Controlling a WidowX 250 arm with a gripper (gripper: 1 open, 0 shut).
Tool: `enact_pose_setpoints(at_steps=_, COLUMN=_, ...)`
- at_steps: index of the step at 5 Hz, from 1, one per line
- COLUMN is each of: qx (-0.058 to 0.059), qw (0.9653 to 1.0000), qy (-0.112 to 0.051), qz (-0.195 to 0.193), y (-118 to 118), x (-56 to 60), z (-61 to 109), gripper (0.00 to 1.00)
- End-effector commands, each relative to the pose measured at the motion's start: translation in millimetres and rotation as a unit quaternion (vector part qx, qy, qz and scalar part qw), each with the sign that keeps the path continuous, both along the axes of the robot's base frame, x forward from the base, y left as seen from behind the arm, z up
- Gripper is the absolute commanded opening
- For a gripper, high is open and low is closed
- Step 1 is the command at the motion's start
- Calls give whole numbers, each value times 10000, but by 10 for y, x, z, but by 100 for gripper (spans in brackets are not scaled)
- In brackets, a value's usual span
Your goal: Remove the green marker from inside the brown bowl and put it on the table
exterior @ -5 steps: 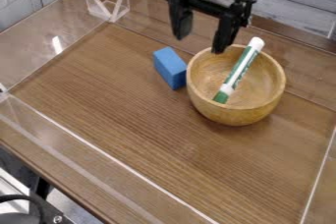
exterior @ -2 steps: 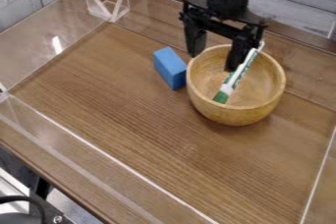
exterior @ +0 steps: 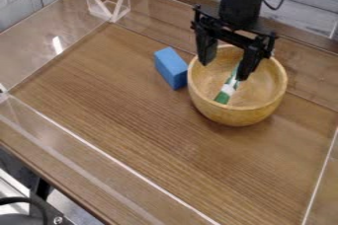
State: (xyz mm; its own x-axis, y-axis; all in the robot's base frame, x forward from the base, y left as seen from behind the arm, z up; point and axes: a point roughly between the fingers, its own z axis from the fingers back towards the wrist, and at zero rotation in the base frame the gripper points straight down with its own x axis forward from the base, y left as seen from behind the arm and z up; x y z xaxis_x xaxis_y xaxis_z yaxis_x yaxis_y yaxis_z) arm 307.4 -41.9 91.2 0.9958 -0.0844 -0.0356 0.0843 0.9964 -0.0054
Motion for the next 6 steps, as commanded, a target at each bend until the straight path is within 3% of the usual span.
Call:
enact_pose_setpoints(at_steps=1, qx=7, qw=9997, qy=-235, qz=-80, y=-51, x=54, z=65, gripper=100)
enact_pose_setpoints(at_steps=6, qx=-6, qw=9989, qy=-390, qz=-275, y=-139, x=124, z=-176, gripper=100)
